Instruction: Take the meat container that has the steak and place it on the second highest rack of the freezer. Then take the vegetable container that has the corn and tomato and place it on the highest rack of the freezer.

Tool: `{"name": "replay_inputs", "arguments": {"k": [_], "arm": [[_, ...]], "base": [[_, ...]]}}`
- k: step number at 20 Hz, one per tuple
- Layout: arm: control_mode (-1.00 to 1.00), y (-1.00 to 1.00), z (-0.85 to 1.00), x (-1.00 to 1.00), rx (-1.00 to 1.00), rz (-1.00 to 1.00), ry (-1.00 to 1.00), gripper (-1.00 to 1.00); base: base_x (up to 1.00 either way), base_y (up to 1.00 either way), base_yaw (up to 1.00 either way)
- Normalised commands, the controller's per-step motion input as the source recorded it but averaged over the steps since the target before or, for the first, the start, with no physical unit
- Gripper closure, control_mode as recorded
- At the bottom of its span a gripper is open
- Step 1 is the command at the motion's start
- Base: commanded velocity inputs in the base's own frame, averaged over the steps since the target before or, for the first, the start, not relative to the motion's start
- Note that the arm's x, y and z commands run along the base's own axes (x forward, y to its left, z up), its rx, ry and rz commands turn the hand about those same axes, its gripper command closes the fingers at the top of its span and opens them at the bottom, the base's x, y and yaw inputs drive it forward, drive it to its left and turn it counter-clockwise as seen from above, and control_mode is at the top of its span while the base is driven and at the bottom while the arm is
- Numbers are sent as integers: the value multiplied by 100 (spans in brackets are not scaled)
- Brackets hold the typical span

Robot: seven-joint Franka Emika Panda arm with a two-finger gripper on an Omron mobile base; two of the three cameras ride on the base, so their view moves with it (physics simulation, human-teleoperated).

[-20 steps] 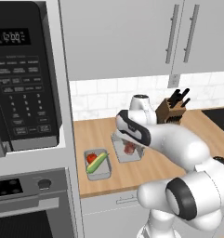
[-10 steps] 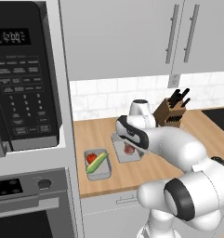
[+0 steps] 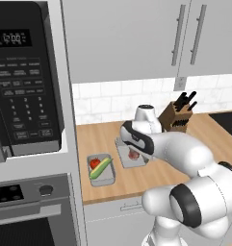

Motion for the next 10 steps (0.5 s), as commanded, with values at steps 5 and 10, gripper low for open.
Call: {"name": "replay_inputs", "arguments": {"k": [5,10], "arm": [[-100,1,-19,0,0,0,0,-100],[-100,12,-27,0,0,0,1,-100]], "base": [[0,0,0],[0,0,0]]}}
